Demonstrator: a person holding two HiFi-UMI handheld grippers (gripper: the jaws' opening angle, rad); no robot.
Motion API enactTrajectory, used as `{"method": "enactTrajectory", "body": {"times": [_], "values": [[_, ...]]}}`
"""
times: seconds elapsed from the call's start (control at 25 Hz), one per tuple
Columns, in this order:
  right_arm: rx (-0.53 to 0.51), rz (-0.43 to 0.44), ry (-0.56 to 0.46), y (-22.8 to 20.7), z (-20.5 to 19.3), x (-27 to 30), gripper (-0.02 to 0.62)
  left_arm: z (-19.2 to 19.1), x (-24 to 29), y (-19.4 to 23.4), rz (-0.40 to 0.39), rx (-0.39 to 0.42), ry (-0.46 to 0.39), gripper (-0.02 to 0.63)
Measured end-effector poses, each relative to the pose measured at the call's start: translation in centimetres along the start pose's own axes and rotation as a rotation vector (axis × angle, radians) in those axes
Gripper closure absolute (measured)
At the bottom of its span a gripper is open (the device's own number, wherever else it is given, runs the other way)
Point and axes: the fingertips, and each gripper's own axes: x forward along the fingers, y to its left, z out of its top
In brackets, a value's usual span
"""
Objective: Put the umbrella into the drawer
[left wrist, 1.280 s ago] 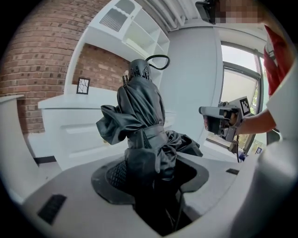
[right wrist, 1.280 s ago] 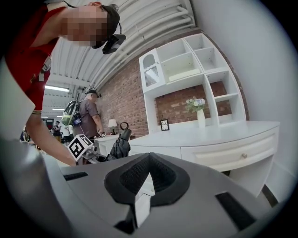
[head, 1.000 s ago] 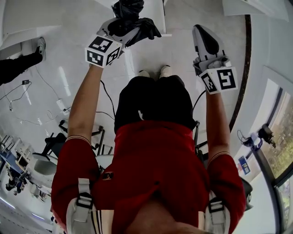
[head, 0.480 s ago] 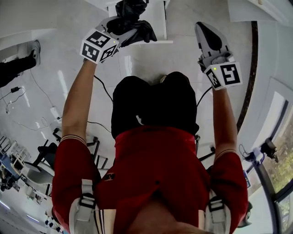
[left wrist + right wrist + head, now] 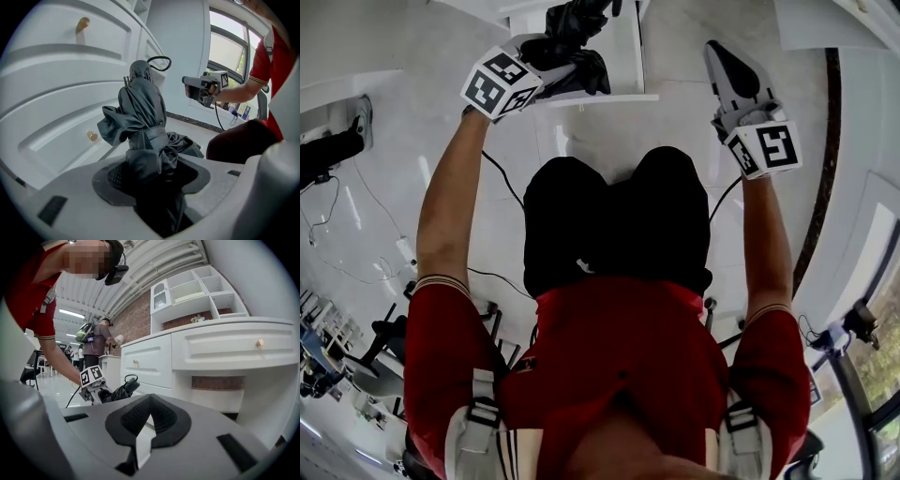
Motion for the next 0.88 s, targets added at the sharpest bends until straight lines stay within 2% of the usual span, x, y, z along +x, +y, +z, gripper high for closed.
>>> {"method": "enactTrajectory", "body": {"times": [0.36, 0.56, 0.68, 0.88], "values": [[-0.071, -0.009, -0.031, -1.3, -4.6, 1.1, 0.597, -4.2, 5.5, 2.5, -0.06, 0.081, 0.127, 0.37], [-0.106, -0.019, -0.034, -1.7, -6.9, 1.1, 0.597, -6.9, 8.3, 3.4, -0.081, 0.086, 0.197, 0.37], [-0.125, -0.016, -0.032, -1.7, -8.2, 1.2, 0.597, -8.7, 10.0, 3.9, -0.084, 0.064, 0.244, 0.37], [-0.131, -0.021, -0.036, -1.9, -10.2, 1.1, 0.597, -11.6, 13.3, 5.0, -0.073, -0.032, 0.353, 0.37]]}}
